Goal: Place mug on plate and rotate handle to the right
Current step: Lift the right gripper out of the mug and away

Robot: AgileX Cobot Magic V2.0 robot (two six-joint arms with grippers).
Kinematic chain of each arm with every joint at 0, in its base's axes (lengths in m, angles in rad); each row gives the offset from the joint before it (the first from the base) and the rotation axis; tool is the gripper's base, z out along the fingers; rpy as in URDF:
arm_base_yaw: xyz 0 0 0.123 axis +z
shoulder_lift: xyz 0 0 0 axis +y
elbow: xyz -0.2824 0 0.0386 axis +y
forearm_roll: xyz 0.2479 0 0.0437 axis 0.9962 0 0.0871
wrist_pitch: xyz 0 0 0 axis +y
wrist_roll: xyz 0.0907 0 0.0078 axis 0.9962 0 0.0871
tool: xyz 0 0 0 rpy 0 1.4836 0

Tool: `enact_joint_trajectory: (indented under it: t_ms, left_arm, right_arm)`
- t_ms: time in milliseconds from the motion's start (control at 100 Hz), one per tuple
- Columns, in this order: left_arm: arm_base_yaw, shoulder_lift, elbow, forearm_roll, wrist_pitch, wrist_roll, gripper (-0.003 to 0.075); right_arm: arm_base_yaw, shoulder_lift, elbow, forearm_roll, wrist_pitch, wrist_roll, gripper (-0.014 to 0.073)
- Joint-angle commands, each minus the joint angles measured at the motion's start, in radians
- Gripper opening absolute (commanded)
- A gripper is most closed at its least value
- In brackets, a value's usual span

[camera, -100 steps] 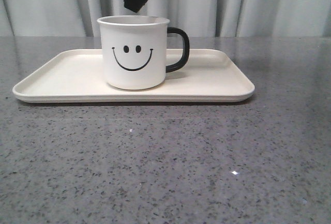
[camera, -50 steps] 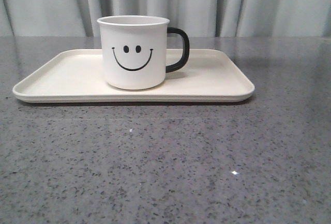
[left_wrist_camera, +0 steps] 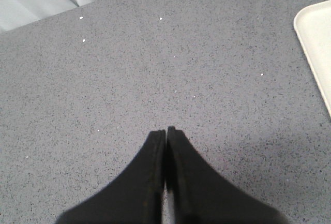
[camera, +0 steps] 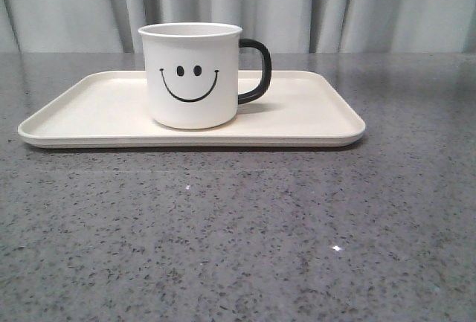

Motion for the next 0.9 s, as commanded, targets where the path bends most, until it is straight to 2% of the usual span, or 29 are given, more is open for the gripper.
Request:
enact_joint_trajectory:
  t_ms: [0,100,240,410,600,820,890]
  left_arm:
    - [0.002,-0.005,-0.021,0.012,-0.073,-0.008,-0.002]
    - [0.002,-0.005,-0.021,0.012,-0.085,-0.013,-0.002]
    - [0.002,-0.005,-0.021,0.012,-0.093,-0.016,-0.002]
    - [0.002,-0.005,-0.021,0.012,-0.105,-0.017,-0.002]
    - [0.002,-0.005,-0.021,0.012,-0.12,-0.039,-0.002]
    - [0.002,-0.005,-0.021,0.008,-0.127,-0.043,-0.002]
    - [0.002,-0.005,-0.021,0.008,-0.137,-0.043,-0.002]
  right_arm:
    - [-0.071,-0.109,-0.03,0.114,-0.073,0.014,0.0171]
    - [-0.157,-0.171,-0.03,0.22,-0.084,0.018,0.0171]
    - [-0.279,-0.25,-0.016,0.303,-0.085,0.024,0.0171]
    - [-0.435,-0.374,0.09,0.399,-0.102,0.022,0.0171]
    - [-0.554,-0.57,0.369,0.517,-0.2,-0.038,0.0171]
    - [-0.56,-0.825,0.748,0.543,-0.341,-0.074,0.0171]
    - [-0.56,-0.907,0.865,0.545,-0.408,-0.074,0.0146]
